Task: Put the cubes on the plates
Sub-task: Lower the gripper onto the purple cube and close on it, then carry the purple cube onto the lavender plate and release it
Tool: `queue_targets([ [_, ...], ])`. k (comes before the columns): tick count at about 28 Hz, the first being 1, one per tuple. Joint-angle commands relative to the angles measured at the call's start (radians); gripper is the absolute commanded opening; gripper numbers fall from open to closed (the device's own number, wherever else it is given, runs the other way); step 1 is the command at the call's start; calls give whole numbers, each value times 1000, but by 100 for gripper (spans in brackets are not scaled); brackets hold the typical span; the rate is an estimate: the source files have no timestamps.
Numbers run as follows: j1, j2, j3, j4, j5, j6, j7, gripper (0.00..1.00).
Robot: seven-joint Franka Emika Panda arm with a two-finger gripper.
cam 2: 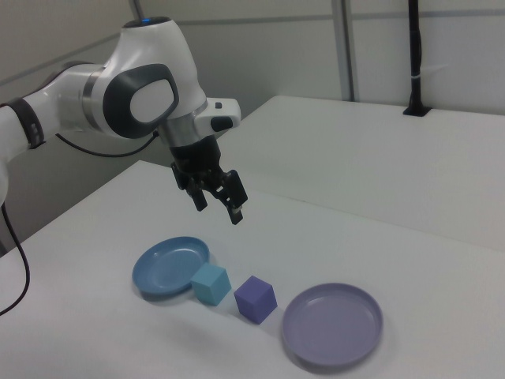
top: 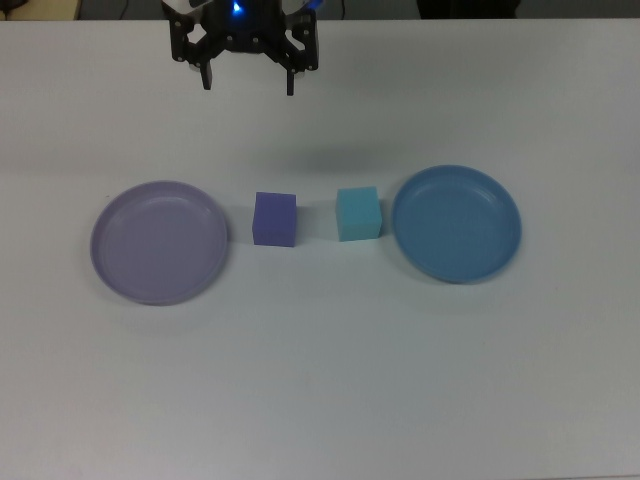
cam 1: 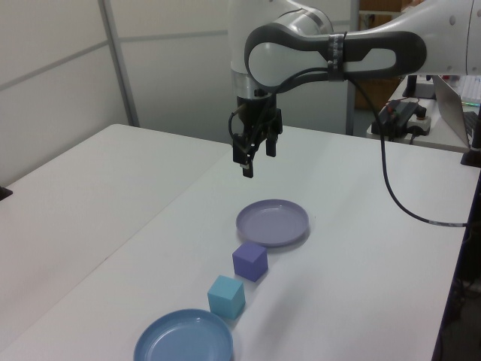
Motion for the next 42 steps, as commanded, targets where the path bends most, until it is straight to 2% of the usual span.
queue_targets([
  [1, -1, 63, -2, -17, 16, -4, -30, 100],
  [10, 7, 120, -2, -41, 22, 64, -15, 100],
  [15, 8, 157, -2, -110, 10, 191, 40, 100],
  [18, 33, 200, -3, -153, -21, 277, 81, 100],
  [21, 37, 241, -2, -167, -76, 321, 130, 100],
  [24, 39, 267, -2, -172, -111, 357, 149, 100],
  [32, 45, 312, -8, -179, -165, 423, 172, 99],
  [36, 48, 329, -9, -182, -182, 437, 174, 82],
  [38, 50, 330, -10, -184, -185, 438, 174, 55],
  [42, 53, 329, -8, -185, -183, 435, 178, 22],
])
